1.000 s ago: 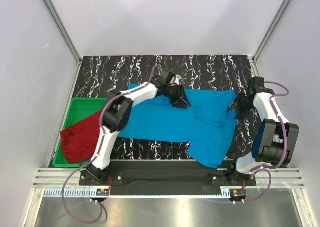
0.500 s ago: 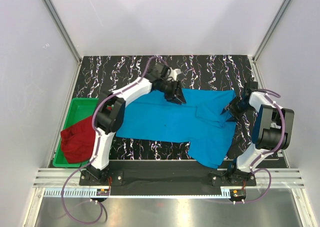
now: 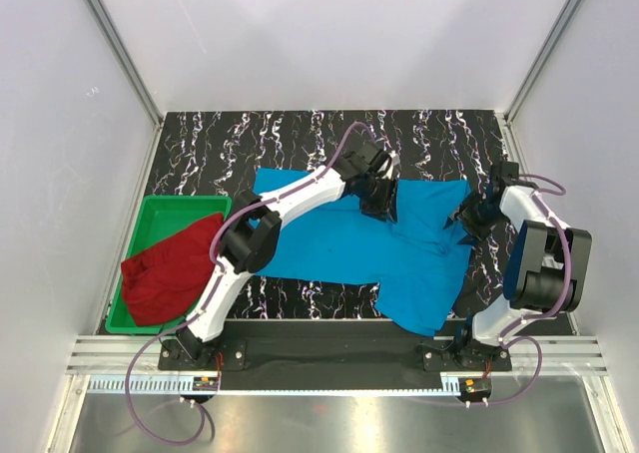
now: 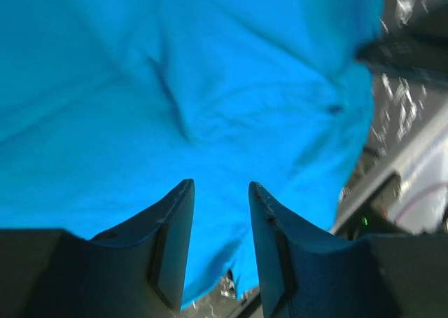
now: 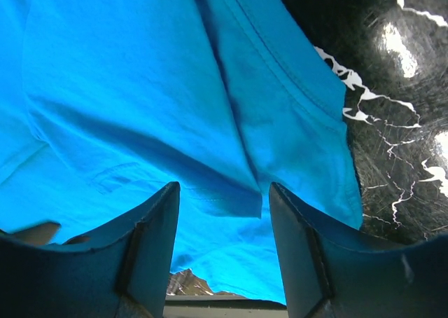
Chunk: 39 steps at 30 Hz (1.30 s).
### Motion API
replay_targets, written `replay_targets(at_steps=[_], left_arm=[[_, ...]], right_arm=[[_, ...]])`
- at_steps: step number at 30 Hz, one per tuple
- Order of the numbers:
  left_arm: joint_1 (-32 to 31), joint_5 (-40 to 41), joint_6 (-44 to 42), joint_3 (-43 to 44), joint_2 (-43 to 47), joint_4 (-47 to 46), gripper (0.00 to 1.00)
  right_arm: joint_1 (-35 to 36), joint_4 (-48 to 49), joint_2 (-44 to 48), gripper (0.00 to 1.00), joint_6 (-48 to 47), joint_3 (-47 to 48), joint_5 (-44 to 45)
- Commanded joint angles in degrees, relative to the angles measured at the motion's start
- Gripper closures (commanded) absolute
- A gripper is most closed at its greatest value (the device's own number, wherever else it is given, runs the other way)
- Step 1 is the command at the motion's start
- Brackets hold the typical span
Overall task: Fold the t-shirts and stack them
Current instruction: Fold the tshirt
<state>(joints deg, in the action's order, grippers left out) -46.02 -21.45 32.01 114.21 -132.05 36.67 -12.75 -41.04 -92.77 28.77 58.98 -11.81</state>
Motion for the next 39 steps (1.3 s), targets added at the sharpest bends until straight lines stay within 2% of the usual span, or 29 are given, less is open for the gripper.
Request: replay_targets(at_steps=[1,6,16,23,25,27,29,30,36,39], left_arm=[[-1.0,7.91,2.44,4.79,-1.9,3.49,0.59],[-2.58,11.43,3.14,3.3,-2.16,2.19,0.59],[-3.29,12.31,4.64,8.48,-7.6,2.89,0.57],[-3.29,11.96,4.55,8.13,-8.84,4.03,0.68],[-3.11,12.4,3.94,7.34,-8.31,4.2,0.68],[-2.76,12.22,3.41,6.38,-7.88,4.12,0.8],[-2.41,11.87,3.06,5.41,-7.52,3.59,0.85],[-2.32,11.79,2.88,5.23,-7.43,3.68,0.88],[-1.62,11.08,2.53,3.04,-5.59,2.97,0.89],[-1.27,9.59,2.44,1.45,-4.36,2.1,0.84]], right_arm=[[0.19,-0.02,2.68,0.39,-0.48,-1.41,-0.31],[0.27,2.1,2.77,0.41,-1.79,-2.29,-1.98],[0.36,2.45,0.67,0.43,-3.37,-1.59,-2.95],[0.27,4.21,-2.14,0.46,-2.5,0.34,-5.85],[0.36,4.65,-3.9,0.5,-2.32,1.31,-7.6],[0.45,5.09,-4.87,0.56,-1.97,1.92,-8.75],[0.45,5.79,-5.22,0.59,-1.88,1.93,-9.89],[0.54,6.14,-5.66,0.63,-1.71,1.84,-10.33],[1.5,6.5,-7.42,0.71,-1.44,1.23,-13.49],[2.29,6.93,-7.08,0.75,-1.18,-0.09,-14.55]])
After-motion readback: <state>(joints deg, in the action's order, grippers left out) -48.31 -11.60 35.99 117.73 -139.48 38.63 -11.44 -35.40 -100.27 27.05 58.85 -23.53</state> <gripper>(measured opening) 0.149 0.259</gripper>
